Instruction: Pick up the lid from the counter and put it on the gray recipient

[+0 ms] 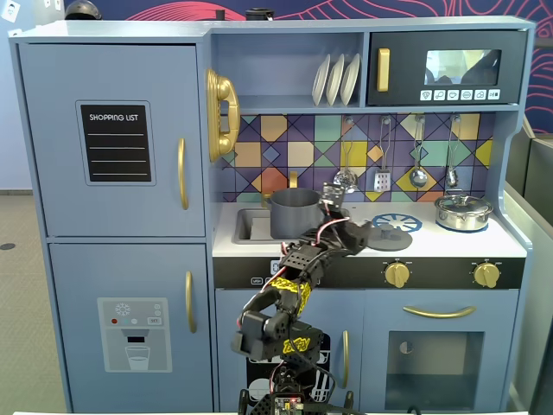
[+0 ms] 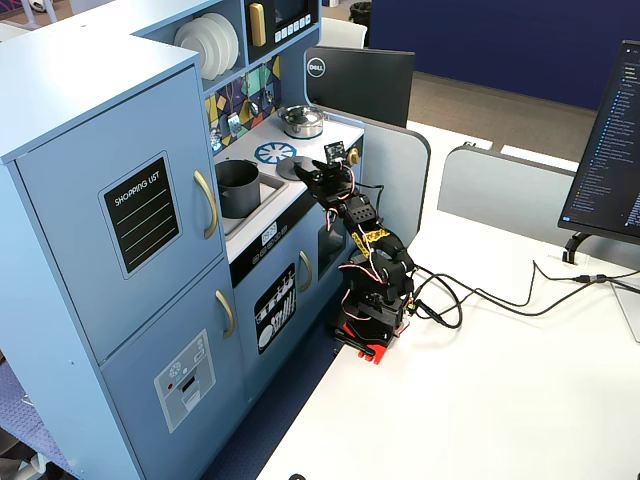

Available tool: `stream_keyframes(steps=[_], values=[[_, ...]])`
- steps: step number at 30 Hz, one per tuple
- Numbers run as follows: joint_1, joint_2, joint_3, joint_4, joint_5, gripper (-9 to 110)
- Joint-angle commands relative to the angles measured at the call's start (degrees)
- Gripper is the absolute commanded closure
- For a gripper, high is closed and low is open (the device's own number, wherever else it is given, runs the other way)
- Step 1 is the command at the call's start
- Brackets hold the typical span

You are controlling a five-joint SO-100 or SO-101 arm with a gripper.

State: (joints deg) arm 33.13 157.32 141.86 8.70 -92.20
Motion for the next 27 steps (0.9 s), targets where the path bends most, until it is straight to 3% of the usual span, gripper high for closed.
stream_keyframes(steps=[1, 27], values=[[3.4, -5.7, -2.5, -6.3, -0.6, 77], [2.6, -43.6, -20.9, -25.7, 0.3, 77]])
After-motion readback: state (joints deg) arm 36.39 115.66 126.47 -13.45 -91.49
